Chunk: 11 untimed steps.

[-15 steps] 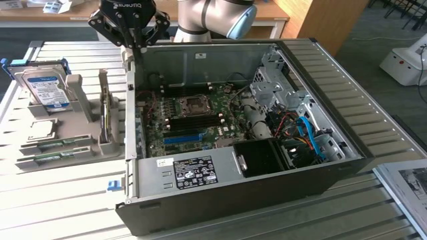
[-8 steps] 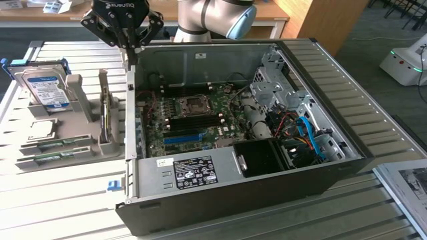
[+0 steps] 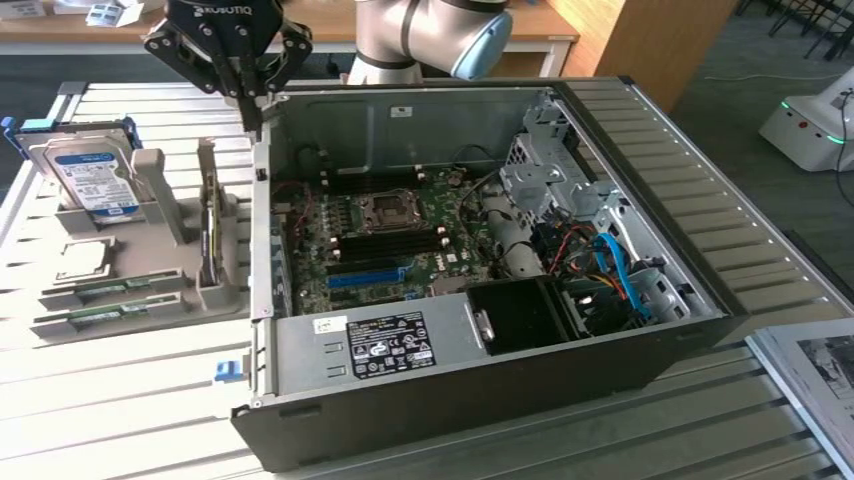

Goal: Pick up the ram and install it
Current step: 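Reach for the ram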

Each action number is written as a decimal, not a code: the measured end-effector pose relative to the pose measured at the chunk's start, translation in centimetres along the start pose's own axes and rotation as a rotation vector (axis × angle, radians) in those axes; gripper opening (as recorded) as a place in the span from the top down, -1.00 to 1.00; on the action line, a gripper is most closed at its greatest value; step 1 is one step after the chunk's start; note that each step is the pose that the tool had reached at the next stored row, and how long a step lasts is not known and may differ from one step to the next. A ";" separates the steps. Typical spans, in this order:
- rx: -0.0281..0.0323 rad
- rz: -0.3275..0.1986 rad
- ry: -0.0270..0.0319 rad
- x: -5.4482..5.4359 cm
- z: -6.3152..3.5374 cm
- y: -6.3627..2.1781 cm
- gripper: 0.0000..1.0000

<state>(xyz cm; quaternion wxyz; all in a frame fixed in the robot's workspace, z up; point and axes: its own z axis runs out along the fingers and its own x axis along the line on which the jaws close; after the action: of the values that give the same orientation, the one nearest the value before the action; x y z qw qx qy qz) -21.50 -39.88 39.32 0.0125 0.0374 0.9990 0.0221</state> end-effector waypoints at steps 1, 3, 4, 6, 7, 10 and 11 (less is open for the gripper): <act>0.0001 0.000 0.0000 0.1 -0.01 -0.01 0.80; 0.0000 0.000 0.0001 0.4 -0.01 -0.03 0.80; 0.0001 0.000 0.0000 0.5 -0.02 -0.04 0.80; 0.0001 0.000 0.0001 0.7 -0.03 -0.05 0.80; 0.0001 0.000 0.0001 0.8 -0.03 -0.06 0.80; 0.0001 0.000 0.0000 1.2 -0.03 -0.09 0.80; 0.0000 0.000 0.0000 1.3 -0.04 -0.09 0.80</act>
<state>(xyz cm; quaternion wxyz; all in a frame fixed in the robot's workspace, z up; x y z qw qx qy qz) -22.78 -39.88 39.32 0.0125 0.0374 0.9990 0.0221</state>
